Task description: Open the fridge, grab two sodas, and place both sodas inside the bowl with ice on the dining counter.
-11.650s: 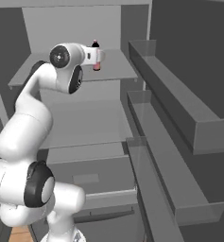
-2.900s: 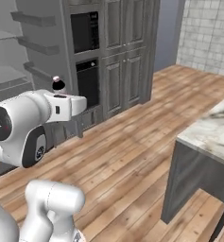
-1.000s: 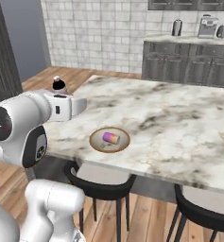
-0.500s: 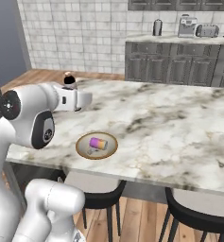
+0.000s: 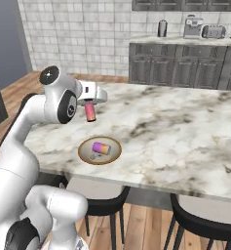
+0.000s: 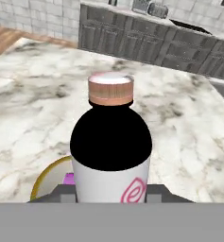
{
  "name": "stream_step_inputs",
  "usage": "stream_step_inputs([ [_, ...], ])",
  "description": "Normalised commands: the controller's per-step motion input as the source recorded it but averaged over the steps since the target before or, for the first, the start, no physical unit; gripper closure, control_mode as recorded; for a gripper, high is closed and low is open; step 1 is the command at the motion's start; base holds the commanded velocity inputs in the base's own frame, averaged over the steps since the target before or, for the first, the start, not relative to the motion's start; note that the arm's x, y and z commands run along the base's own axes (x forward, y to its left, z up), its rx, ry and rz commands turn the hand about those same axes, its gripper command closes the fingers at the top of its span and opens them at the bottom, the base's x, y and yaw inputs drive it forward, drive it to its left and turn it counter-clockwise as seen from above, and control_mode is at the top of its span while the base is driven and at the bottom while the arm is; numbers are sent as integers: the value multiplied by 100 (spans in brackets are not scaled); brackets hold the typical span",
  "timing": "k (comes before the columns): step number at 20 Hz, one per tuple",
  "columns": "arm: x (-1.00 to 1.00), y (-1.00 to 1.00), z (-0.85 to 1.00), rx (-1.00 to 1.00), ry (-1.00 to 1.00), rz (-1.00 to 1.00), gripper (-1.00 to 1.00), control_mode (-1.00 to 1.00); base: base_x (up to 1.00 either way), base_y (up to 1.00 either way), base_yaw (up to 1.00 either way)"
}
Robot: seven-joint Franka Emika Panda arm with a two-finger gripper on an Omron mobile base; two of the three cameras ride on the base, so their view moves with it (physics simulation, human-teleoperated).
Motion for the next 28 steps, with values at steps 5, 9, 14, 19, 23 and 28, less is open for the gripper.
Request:
stream_step_inputs([
  [5, 37, 0, -16, -22, 43, 33, 100, -100, 0, 0, 0],
  [9, -4, 0, -31, -19, 27, 35, 100, -100, 0, 0, 0],
  [14, -54, -8, -57, -1, 8, 31, 100, -100, 0, 0, 0],
  [19, -82, -2, -66, 0, 2, 24, 100, -100, 0, 0, 0],
  [23, -33, 3, -55, -11, 11, 27, 100, -100, 0, 0, 0],
  [28, 0, 6, -40, -12, 22, 28, 100, -100, 0, 0, 0],
])
